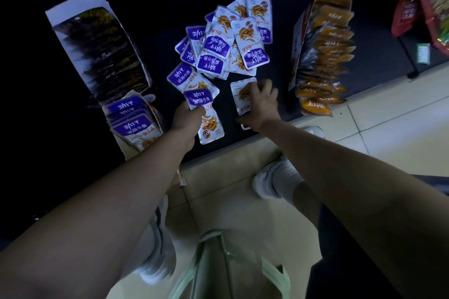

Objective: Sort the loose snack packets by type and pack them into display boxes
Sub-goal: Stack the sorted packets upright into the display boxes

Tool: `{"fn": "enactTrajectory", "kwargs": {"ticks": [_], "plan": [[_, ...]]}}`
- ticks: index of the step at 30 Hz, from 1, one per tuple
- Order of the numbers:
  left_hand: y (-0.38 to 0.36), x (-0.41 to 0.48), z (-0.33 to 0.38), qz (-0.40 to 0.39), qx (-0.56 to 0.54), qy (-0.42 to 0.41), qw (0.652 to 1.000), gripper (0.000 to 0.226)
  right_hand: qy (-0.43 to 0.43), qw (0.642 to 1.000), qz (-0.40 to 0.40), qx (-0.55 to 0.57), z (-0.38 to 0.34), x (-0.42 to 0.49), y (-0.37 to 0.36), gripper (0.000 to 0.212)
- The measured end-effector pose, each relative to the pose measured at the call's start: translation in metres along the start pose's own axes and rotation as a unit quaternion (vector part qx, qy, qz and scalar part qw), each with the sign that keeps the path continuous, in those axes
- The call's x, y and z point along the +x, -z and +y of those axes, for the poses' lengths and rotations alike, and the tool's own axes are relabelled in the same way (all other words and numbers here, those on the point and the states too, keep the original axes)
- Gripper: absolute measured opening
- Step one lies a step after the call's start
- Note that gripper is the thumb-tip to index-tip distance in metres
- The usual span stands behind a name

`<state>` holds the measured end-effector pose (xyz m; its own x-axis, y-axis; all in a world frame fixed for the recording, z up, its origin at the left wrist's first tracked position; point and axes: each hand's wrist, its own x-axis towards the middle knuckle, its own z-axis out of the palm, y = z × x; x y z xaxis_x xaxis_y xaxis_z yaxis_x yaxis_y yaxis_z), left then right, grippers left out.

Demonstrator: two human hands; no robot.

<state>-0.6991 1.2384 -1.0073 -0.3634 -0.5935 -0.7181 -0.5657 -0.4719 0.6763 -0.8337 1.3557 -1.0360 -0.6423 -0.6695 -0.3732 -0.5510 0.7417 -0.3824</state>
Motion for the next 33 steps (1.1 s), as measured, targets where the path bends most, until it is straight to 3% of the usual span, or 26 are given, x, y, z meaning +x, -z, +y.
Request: {"fn": "enactTrajectory", "kwargs": {"ticks": [6, 13, 16, 20, 23, 27, 28, 30, 31, 33], "plan": [[0.003, -0.009, 0.005, 0.018, 0.026, -0.012, 0.999, 0.026, 0.007, 0.97, -0.053, 0.236, -0.002, -0.002, 0.02, 0.082], [0.016, -0.031, 0.023, 0.012, 0.047, -0.014, 0.999, 0.013, 0.082, 0.922, -0.171, 0.337, -0.021, -0.034, 0.063, 0.081], [0.026, -0.044, 0.032, 0.03, 0.007, 0.03, 0.999, 0.013, 0.107, 0.916, -0.208, 0.325, -0.026, -0.053, 0.078, 0.078], [0.042, -0.073, 0.044, -0.086, -0.095, 0.078, 0.989, 0.023, 0.137, 0.905, -0.266, 0.304, -0.043, -0.076, 0.094, 0.074], [0.054, -0.088, 0.044, -0.118, -0.049, 0.047, 0.991, 0.023, 0.157, 0.906, -0.281, 0.274, -0.061, -0.089, 0.103, 0.075], [0.07, -0.1, 0.04, -0.092, -0.056, 0.023, 0.994, 0.009, 0.232, 0.951, -0.14, 0.146, -0.077, -0.102, 0.11, 0.085], [0.075, -0.101, 0.039, -0.091, -0.066, 0.022, 0.993, 0.012, 0.224, 0.959, -0.096, 0.143, -0.08, -0.104, 0.111, 0.086], [0.087, -0.106, 0.036, -0.092, -0.067, 0.02, 0.993, 0.019, 0.127, 0.96, -0.045, 0.245, -0.084, -0.105, 0.11, 0.076], [0.091, -0.11, 0.034, -0.091, -0.061, 0.02, 0.994, 0.02, 0.045, 0.939, -0.049, 0.337, -0.089, -0.108, 0.111, 0.065], [0.098, -0.118, 0.031, -0.088, -0.058, 0.015, 0.994, 0.016, -0.114, 0.842, -0.138, 0.508, -0.101, -0.113, 0.111, 0.036]]}}
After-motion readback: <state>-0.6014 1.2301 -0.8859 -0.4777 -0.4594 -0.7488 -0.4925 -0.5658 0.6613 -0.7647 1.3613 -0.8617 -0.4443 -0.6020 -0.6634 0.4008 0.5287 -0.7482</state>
